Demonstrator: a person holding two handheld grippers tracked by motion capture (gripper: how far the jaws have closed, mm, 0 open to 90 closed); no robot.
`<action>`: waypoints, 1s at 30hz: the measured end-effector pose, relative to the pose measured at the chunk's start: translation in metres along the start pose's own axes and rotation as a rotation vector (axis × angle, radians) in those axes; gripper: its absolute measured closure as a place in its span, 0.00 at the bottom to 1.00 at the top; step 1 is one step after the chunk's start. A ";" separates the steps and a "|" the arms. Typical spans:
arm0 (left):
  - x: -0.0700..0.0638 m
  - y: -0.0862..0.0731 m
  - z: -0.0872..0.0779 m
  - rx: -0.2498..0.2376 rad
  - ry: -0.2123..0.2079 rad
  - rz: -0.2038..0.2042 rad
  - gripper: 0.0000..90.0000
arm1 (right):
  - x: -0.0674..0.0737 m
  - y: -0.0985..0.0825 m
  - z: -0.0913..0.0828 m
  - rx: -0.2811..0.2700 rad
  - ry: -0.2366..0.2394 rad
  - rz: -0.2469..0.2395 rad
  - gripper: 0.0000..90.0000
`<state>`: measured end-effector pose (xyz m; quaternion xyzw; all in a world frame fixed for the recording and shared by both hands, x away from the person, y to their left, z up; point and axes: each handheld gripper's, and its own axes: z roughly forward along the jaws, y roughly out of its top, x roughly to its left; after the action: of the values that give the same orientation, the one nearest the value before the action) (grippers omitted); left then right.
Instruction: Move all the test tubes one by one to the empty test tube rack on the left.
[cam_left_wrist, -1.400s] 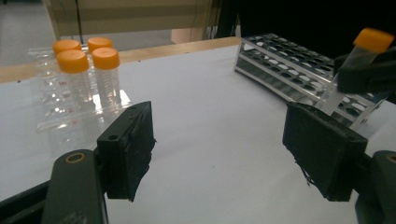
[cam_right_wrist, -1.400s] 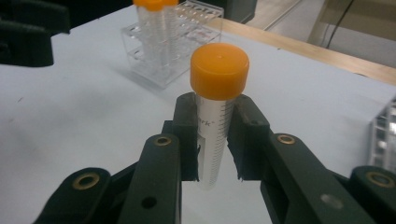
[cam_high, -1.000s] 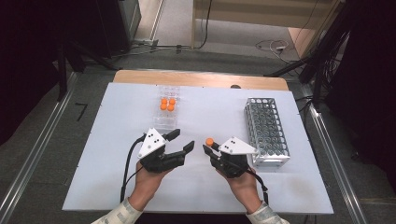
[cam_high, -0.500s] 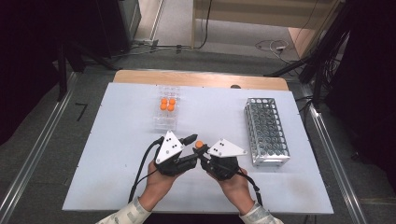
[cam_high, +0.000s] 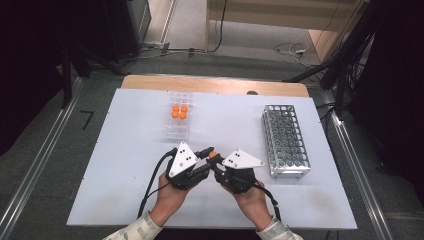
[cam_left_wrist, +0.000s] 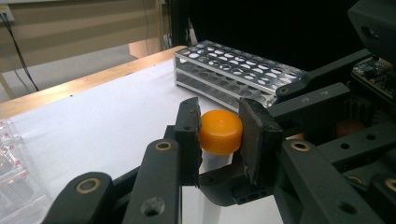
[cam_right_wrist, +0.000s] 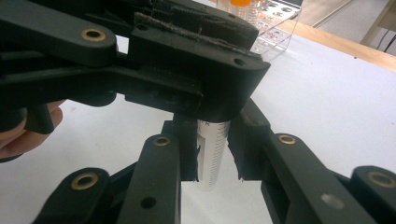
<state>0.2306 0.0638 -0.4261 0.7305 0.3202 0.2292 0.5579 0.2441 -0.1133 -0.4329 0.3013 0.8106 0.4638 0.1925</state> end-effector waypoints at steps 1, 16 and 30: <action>0.001 0.000 -0.001 -0.001 0.003 0.000 0.78 | 0.000 0.000 0.000 0.001 0.004 0.003 0.72; 0.060 0.012 -0.033 -0.052 0.139 -0.112 0.78 | -0.045 -0.015 -0.028 0.012 -0.037 0.093 0.32; 0.118 0.038 -0.049 -0.101 0.339 -0.125 0.78 | -0.077 -0.031 -0.062 -0.017 -0.114 0.163 0.32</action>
<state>0.2863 0.1754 -0.3789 0.6311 0.4424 0.3300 0.5451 0.2551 -0.2165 -0.4268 0.3903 0.7673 0.4668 0.2025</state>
